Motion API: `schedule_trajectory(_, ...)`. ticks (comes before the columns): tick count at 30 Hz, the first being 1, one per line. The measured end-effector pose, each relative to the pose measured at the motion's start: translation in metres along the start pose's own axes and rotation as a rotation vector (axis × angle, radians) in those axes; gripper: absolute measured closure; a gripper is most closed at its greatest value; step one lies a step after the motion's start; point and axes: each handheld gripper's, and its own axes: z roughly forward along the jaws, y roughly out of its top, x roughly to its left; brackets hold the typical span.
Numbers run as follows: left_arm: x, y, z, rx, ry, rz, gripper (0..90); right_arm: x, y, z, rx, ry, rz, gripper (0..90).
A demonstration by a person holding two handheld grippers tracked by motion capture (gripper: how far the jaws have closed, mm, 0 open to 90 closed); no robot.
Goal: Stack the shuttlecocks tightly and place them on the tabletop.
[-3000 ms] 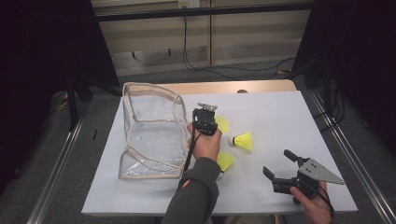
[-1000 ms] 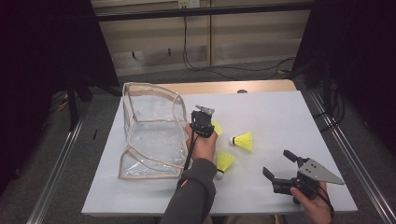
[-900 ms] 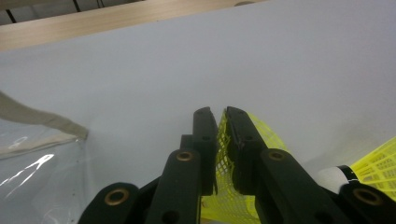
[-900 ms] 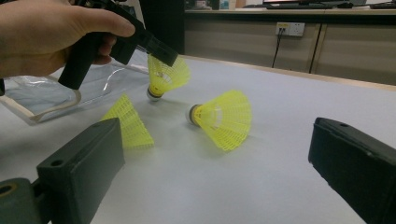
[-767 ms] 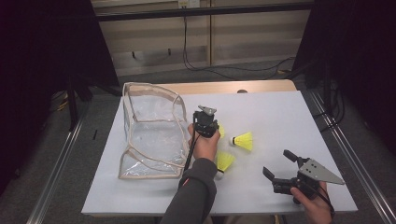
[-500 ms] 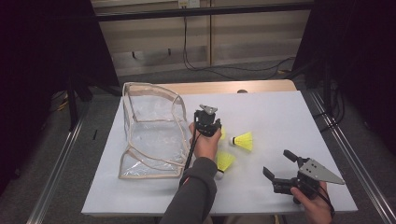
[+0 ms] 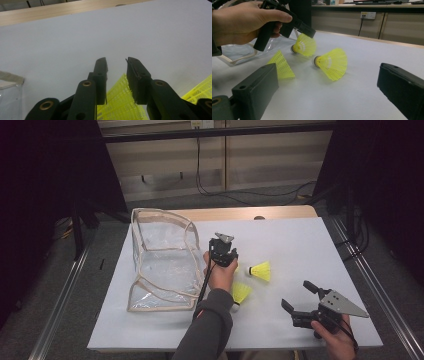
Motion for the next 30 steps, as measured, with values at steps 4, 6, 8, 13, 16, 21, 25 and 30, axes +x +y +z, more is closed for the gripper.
schedule_trajectory(4, 0.0003, 0.0002, -0.0006, -0.004, -0.001, 0.002, 67.9, 0.0, 0.0, 0.0, 0.0, 0.0, 0.0, 2.7)
schedule_trajectory(6, 0.0001, 0.0002, -0.0005, -0.008, -0.006, -0.001, 67.3, 0.0, 0.0, 0.0, 0.0, 0.001, -0.001, 2.7)
schedule_trajectory(8, -0.0002, 0.0001, -0.0006, -0.007, -0.003, -0.002, 66.5, 0.0, 0.0, 0.0, 0.0, 0.001, 0.0, 2.7)
schedule_trajectory(13, -0.0001, 0.0001, -0.001, -0.009, -0.006, 0.0, 65.2, 0.0, 0.0, -0.0002, 0.0, 0.001, 0.0, 2.7)
schedule_trajectory(16, -0.0003, 0.0003, -0.0013, -0.013, -0.012, 0.001, 64.8, -0.0001, 0.0, -0.0002, -0.002, 0.001, 0.001, 2.7)
schedule_trajectory(21, -0.0008, -0.0002, -0.0016, -0.007, -0.015, 0.001, 64.9, 0.0, 0.0, -0.0003, 0.0, 0.001, 0.0, 2.7)
schedule_trajectory(25, -0.0006, -0.0003, -0.0017, -0.008, -0.015, 0.001, 64.8, 0.0, 0.0, -0.0002, 0.0, 0.0, -0.001, 2.7)
schedule_trajectory(30, -0.0013, -0.0006, -0.0021, 0.001, -0.023, 0.007, 66.6, 0.0, 0.0, -0.0002, -0.001, 0.0, -0.001, 2.7)
